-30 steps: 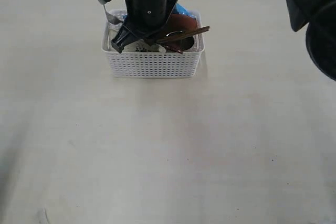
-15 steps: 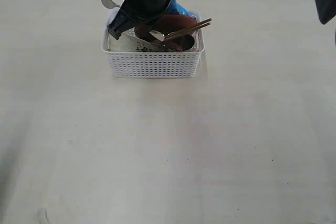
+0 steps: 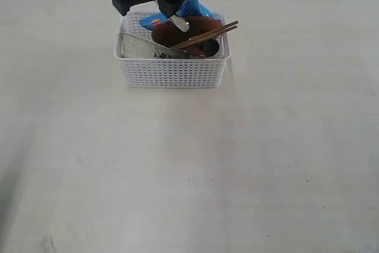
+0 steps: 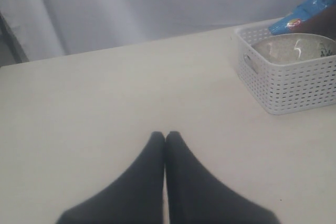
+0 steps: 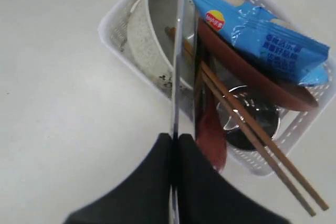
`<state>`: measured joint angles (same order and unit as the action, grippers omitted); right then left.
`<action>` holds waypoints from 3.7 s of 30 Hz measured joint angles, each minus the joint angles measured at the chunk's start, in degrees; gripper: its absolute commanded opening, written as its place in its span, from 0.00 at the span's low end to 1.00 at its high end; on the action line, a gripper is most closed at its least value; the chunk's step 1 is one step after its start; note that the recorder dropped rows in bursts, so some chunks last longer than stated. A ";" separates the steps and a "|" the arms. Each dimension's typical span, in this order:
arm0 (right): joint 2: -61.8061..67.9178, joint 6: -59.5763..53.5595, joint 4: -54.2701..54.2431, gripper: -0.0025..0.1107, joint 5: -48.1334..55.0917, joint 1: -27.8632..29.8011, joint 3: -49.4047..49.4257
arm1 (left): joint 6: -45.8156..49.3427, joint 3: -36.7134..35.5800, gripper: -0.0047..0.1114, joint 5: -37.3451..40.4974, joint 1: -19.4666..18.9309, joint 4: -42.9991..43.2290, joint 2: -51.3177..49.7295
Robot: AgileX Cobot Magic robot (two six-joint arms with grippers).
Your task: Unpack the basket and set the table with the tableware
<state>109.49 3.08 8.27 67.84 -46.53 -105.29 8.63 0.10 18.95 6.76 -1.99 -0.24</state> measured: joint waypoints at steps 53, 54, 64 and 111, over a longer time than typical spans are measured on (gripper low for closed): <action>-5.15 51.03 23.88 0.02 -19.01 -16.66 46.13 | 0.00 0.00 0.04 0.00 0.00 0.00 0.00; -5.15 51.18 24.43 0.02 -18.90 -17.13 45.98 | 0.00 0.00 0.04 0.00 0.00 0.00 0.00; 1.11 53.92 35.21 0.02 -8.51 -23.39 45.70 | 0.00 0.00 0.04 0.00 0.00 0.00 0.00; 5.68 39.83 32.36 0.36 -6.38 -27.16 37.55 | 0.00 0.00 0.04 0.00 0.00 0.00 0.00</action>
<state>115.17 42.91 40.63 61.45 -73.70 -67.74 8.63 0.10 18.95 6.76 -1.99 -0.24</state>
